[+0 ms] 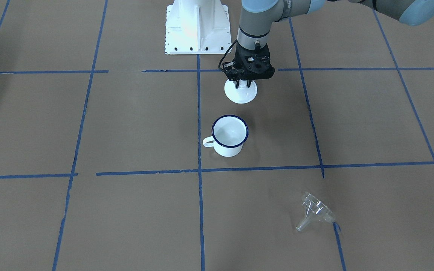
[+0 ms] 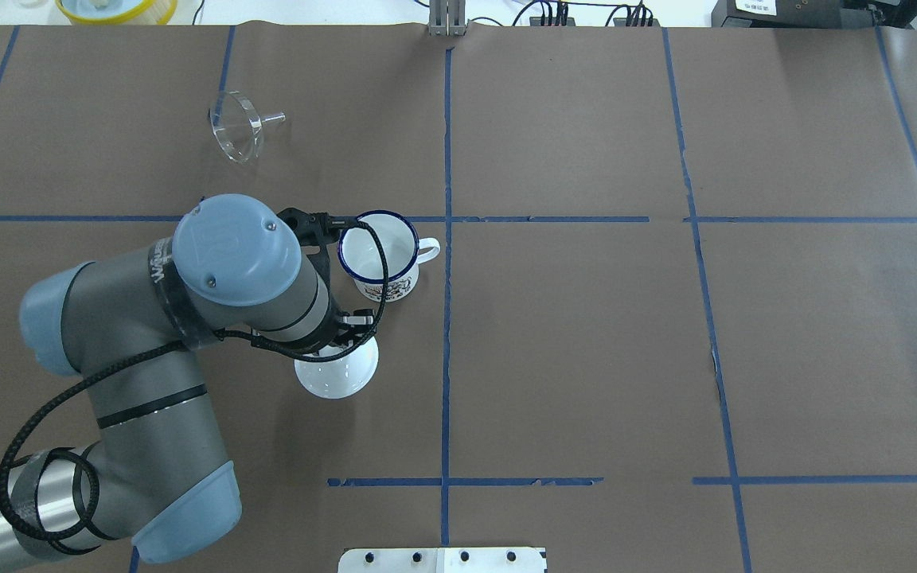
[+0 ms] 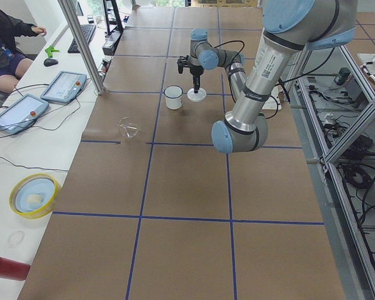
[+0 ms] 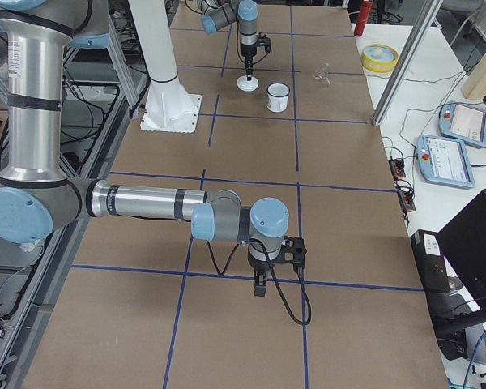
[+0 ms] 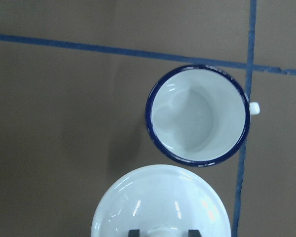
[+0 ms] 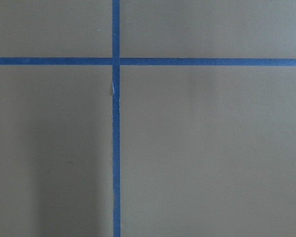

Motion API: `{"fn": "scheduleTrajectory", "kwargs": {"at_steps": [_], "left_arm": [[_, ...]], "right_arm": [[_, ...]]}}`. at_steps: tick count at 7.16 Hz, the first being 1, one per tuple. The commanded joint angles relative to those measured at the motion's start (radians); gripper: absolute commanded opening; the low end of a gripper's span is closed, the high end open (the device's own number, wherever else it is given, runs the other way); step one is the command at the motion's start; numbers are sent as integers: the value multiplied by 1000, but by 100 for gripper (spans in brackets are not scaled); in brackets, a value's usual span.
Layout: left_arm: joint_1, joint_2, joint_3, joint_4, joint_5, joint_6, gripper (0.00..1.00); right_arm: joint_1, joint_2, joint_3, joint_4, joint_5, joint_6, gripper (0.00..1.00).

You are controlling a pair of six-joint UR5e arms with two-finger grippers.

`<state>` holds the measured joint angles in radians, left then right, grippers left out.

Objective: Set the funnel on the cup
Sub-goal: 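Lift the lid off the mug and set it down nearer the robot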

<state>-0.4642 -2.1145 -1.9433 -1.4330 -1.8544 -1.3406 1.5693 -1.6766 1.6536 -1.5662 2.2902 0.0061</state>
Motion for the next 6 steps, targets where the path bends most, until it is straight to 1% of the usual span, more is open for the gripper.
{"fn": "scheduleTrajectory", "kwargs": {"at_steps": [1,6], "left_arm": [[45,37,39,-66,49,-19,0],[52,60,67,-104,52,-15,0]], "right_arm": [[0,0,0,0,0,0,100],[0,0,0,0,0,0,100]]}}
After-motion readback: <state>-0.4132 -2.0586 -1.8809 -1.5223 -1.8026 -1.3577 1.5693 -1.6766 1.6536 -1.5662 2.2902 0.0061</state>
